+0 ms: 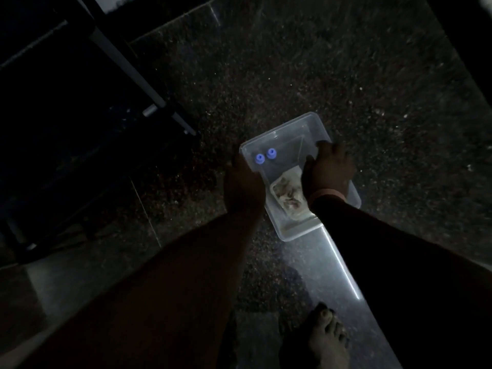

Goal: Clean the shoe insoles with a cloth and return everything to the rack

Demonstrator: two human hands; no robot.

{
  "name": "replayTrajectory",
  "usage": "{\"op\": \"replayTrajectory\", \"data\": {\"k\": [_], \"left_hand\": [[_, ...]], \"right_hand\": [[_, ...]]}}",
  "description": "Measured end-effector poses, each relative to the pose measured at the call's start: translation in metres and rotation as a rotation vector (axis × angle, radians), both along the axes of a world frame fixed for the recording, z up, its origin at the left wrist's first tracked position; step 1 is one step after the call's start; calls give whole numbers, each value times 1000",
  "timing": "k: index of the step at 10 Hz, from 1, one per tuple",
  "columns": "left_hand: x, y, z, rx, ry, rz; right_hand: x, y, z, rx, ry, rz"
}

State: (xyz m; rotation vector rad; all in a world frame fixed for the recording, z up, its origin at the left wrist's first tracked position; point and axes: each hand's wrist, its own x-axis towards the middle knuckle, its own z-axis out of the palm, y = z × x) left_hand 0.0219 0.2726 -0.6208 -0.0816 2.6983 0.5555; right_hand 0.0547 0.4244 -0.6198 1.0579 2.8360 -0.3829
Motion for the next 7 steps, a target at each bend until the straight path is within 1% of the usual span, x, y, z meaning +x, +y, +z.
{"op": "replayTrajectory", "data": {"k": [1,2,3,4,5,6,7], "left_hand": [[27,5,-2,126,-130,185],[36,14,-6,122,-193,291],[32,14,-15,83,-239,314],[15,7,-24,88,-250,320],[-9,2,-28,165,-234,315],[-22,-1,-30,161,-273,243],[-20,-1,-23,106,-255,231]], "right_hand": [[12,23,7,-3,-153,-141],[19,39,11,-118,-179,-152],[16,46,15,-127,-141,-145],[-3,50,18,-166,-93,-168],[-25,44,23,-191,-61,-176],[-32,32,25,-250,-66,-194],[-29,27,29,-312,-37,-197]]}}
